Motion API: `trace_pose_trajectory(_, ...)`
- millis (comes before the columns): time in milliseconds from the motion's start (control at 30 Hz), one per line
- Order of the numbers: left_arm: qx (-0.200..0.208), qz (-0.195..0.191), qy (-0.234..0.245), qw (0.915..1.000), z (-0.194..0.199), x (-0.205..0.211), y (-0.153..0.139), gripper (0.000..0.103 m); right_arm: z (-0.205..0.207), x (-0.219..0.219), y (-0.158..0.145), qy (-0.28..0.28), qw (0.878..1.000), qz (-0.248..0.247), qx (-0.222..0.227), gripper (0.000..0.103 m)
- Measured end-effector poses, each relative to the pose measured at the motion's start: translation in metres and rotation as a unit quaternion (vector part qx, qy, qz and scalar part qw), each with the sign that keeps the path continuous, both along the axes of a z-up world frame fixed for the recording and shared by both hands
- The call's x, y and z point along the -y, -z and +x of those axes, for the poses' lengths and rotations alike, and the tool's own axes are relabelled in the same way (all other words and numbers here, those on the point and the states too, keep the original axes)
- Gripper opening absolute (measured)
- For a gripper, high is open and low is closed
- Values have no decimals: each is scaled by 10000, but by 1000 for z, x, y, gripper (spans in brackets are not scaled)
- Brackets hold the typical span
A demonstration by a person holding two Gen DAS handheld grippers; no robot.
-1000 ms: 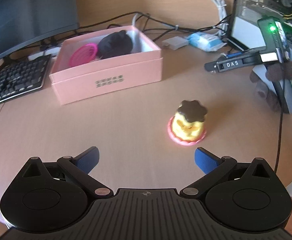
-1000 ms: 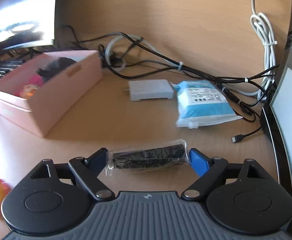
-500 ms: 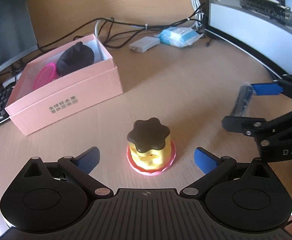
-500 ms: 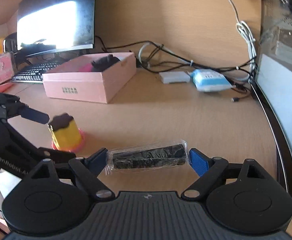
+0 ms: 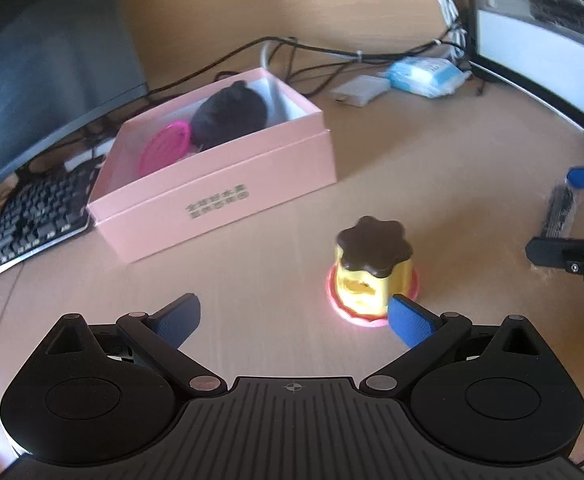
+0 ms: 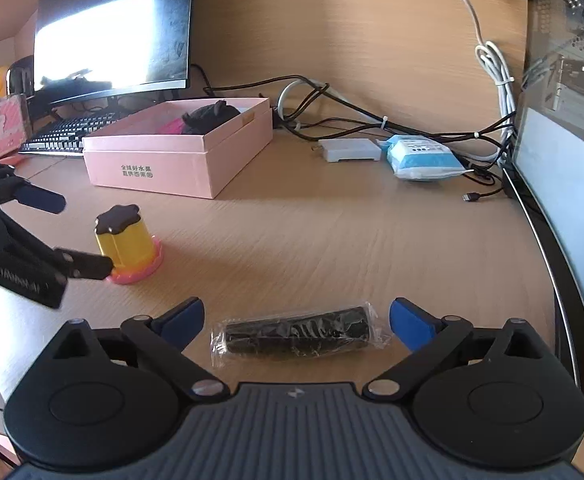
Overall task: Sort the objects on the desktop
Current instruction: 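Grasp the black wrapped bar with the right tool and hold it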
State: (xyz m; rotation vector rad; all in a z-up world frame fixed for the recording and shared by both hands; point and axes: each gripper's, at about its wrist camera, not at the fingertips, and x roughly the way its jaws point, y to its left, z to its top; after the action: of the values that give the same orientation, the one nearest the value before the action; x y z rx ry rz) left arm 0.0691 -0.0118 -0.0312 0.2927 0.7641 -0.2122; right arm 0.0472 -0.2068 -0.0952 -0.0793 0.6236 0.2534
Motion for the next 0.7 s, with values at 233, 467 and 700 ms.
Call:
trace_pose_trajectory(233, -275, -424, 548, 9972, 7, 13, 1, 73, 0, 1, 0, 27, 9998, 139, 104, 100)
trace_pose_trajectory(467, -284, -502, 572, 9967, 15, 27, 8, 93, -10, 2, -3, 210, 9992, 90, 321, 103)
trace_pose_trajectory(700, -273, -522, 272, 9979, 21, 23, 9, 96, -16, -1, -1, 145, 9998, -94, -57, 103)
